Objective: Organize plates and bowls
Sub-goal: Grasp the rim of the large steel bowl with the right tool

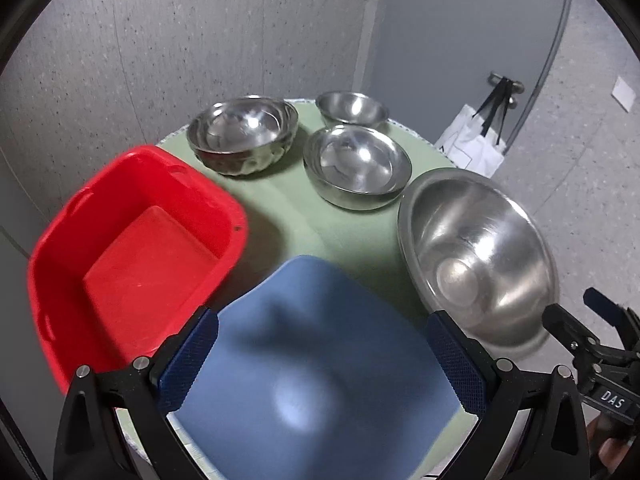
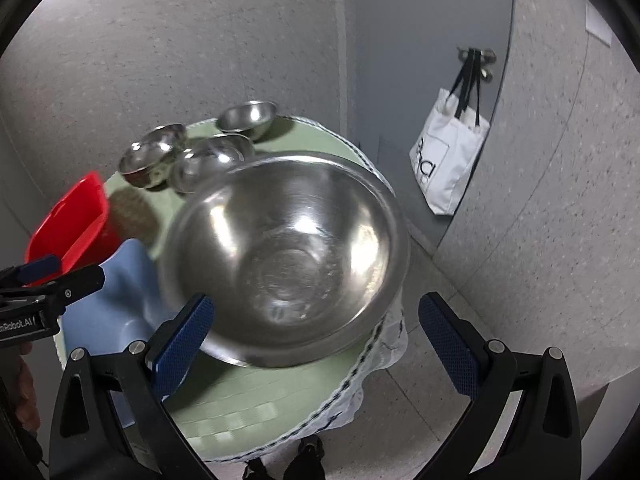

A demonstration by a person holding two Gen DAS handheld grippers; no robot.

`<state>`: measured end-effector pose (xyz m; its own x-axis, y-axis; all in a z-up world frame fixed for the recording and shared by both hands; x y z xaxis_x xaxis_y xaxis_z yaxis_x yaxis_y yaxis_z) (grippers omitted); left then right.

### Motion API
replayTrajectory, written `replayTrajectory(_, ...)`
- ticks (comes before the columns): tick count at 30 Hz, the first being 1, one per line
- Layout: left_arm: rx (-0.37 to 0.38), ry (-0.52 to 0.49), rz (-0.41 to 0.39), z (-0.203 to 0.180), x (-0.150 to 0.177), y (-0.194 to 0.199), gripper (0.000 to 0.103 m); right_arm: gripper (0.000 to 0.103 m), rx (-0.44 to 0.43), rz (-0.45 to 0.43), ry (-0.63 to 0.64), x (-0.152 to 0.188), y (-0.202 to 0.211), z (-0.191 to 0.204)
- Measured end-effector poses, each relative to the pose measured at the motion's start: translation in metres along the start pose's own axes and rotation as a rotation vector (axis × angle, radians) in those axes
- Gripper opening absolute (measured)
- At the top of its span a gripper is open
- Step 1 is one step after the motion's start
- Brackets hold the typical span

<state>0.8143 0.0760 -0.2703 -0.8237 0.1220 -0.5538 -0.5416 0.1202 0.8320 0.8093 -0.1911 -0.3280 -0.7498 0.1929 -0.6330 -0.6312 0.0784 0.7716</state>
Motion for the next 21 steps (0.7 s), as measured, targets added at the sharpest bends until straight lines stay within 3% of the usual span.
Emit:
replayTrajectory(6, -0.006, -0.014, 0.028, -0.014, -0.009, -0.027, 0.102, 0.103, -0.028, -0.007, -0.014, -0.009, -0.003, -0.010)
replayTrajectory(10, 0.042, -0.018, 0.021, -0.030, -0.015, -0.033, 0.102, 0.103, 0.016, 0.010, -0.049, -0.016, -0.021, -0.028)
replayTrajectory(14, 0.039, -0.087, 0.050, -0.052, -0.027, -0.066, 0.100, 0.103, 0.047, 0.049, -0.094, -0.019, -0.045, -0.050)
replayTrajectory(17, 0.010, -0.088, 0.082, -0.062, -0.037, -0.096, 0.090, 0.103, 0.013, 0.083, -0.109, -0.022, -0.060, -0.053)
replayTrajectory(20, -0.005, -0.101, 0.139, -0.065, -0.038, -0.123, 0.072, 0.093, -0.022, 0.101, -0.115, -0.023, -0.069, -0.052)
replayTrajectory(21, 0.001, -0.099, 0.158, -0.067, -0.036, -0.132, 0.057, 0.090, -0.041, 0.111, -0.118, -0.023, -0.072, -0.051)
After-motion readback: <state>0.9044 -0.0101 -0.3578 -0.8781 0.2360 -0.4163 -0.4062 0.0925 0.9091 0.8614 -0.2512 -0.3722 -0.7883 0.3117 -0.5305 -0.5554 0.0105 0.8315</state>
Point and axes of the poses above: each gripper's, at about its wrist camera, not at the fingertips, and y roughly against the way its jaws point, z to its left, x to its underside, the point moved 9 cm from there along -y, roughly the way its jaws point, and after that the axes turned 6 degrees about -y, right-handed, at the moved point
